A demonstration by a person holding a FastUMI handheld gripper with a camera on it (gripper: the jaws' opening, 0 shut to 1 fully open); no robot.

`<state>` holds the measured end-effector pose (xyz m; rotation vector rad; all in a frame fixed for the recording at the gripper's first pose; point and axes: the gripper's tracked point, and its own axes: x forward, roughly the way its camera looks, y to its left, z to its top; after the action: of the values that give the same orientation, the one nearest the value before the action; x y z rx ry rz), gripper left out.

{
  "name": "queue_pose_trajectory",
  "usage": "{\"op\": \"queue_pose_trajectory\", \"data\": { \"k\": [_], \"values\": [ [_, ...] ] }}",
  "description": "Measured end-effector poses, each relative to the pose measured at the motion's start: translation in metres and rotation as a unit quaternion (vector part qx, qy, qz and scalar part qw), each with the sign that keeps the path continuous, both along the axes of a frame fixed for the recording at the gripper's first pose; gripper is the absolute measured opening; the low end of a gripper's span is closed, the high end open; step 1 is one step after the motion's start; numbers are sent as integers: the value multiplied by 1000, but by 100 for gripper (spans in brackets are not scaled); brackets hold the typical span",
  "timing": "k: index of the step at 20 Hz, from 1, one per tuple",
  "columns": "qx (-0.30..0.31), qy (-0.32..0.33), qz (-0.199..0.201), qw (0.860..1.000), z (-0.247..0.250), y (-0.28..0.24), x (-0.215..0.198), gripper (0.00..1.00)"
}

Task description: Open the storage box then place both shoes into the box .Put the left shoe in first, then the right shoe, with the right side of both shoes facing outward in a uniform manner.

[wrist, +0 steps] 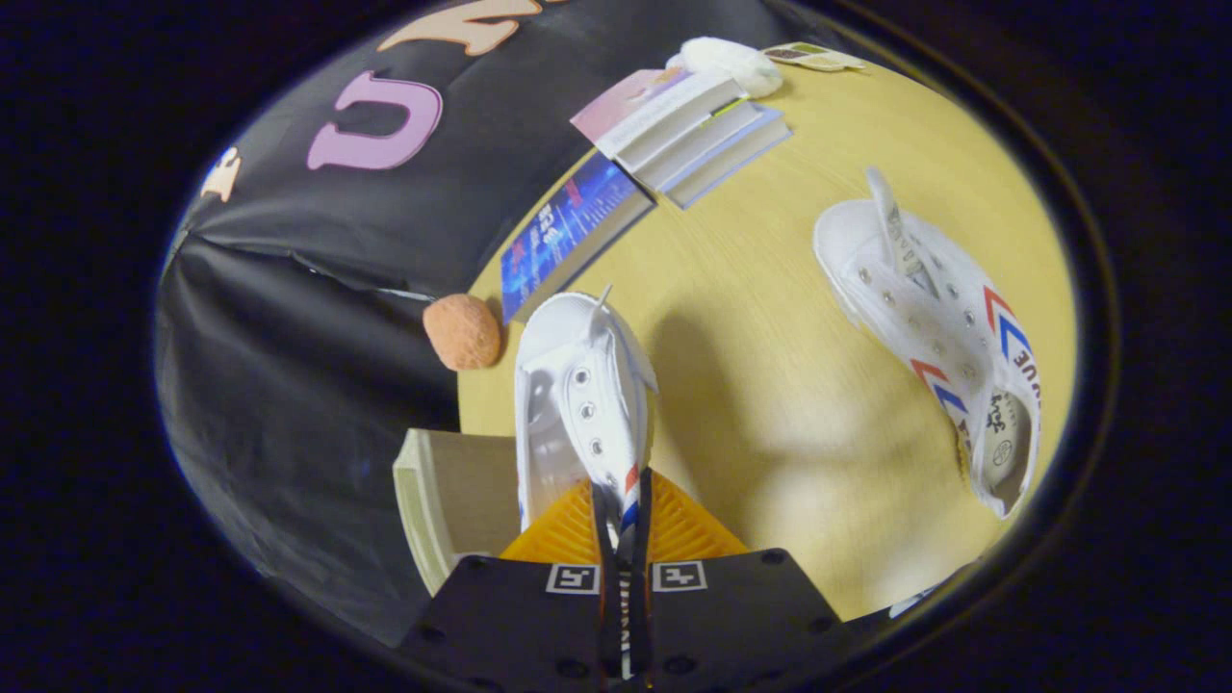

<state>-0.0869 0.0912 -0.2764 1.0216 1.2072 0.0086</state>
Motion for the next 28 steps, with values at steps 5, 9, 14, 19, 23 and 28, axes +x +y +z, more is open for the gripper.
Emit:
{"op": "queue_pose_trajectory", "data": {
  "k": [5, 9, 14, 19, 23, 28],
  "values": [
    [9, -62, 29, 998, 75, 28, 35, 6],
    [55, -98, 76, 991, 129, 92, 42, 5],
    [81, -86, 119, 986, 130, 176, 27, 5],
    [82, -24, 136, 987, 100, 226, 0, 5],
    [81, 33, 125, 988, 78, 242, -20, 6],
    [69, 99, 88, 989, 59, 240, -39, 5]
  ]
}}
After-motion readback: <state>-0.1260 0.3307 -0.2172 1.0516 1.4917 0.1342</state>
